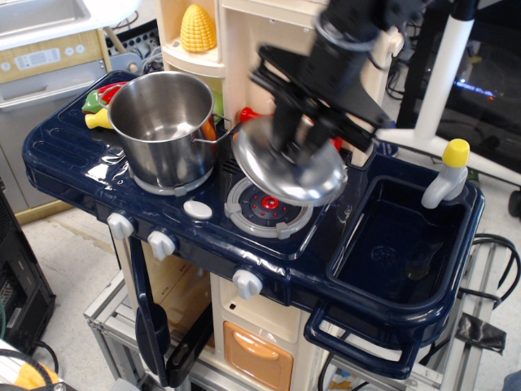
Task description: Put lid on pot or pan
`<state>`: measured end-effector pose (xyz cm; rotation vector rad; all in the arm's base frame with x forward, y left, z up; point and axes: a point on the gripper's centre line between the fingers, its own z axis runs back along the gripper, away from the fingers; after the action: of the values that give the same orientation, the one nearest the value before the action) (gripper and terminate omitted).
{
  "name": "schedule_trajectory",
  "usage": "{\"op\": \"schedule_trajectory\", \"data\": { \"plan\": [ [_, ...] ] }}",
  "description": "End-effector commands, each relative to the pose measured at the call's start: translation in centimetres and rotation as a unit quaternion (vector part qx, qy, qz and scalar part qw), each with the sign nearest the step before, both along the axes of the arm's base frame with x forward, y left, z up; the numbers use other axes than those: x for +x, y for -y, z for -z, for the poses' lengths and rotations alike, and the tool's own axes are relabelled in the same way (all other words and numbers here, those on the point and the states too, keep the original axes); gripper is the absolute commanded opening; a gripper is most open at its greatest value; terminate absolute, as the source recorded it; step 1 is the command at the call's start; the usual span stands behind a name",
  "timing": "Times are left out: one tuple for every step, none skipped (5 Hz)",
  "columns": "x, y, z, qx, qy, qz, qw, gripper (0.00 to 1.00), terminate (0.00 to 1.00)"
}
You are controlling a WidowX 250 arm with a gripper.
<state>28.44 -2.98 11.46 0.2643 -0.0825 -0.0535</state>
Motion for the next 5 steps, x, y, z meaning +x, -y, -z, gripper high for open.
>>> {"op": "schedule_trajectory", "data": {
  "plan": [
    [0.9, -6.4, -3.3, 0.009, 0.035, 0.067, 0.9971, 0.0, 0.0],
    [1.2, -9.5, -3.5, 0.007, 0.048, 0.093, 0.9945, 0.0, 0.0],
    [0.5, -11.3, -2.1, -0.002, 0.068, 0.109, 0.9917, 0.0, 0.0],
    [0.3, -12.6, -1.3, -0.015, 0.077, 0.115, 0.9902, 0.0, 0.0],
    [0.5, -13.9, -1.1, -0.011, 0.087, 0.125, 0.9882, 0.0, 0.0]
  ]
}}
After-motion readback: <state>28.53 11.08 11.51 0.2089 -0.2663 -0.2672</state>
